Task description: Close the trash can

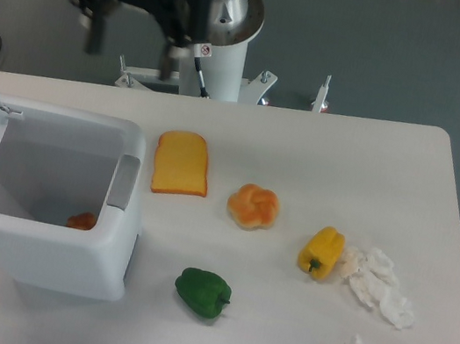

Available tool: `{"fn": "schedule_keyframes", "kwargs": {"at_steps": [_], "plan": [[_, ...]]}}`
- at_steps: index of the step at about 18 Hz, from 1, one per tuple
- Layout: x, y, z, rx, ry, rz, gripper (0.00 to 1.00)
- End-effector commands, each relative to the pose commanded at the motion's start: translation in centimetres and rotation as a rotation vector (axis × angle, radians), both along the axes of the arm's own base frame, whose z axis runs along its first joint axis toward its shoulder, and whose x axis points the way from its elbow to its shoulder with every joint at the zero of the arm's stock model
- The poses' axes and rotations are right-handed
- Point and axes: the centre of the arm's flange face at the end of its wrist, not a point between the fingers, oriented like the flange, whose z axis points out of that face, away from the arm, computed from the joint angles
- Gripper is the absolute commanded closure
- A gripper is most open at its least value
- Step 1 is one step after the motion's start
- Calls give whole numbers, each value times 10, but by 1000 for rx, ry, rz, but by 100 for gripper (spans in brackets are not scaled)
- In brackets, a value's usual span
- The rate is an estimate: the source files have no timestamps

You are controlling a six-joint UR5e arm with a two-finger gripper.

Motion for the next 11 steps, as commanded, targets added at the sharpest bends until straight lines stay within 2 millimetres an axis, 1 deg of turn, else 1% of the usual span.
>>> {"fn": "schedule_keyframes", "kwargs": {"at_steps": [1,3,4,5,7,11], "plan": [[12,-1,7,33,-44,-37,0],[23,-2,20,80,-87,-88,0],[31,-1,22,93,-109,-116,0],[43,1,24,107,-134,-158,0],[62,8,23,128,-199,-242,0],[76,19,19,138,-299,-310,0]]}}
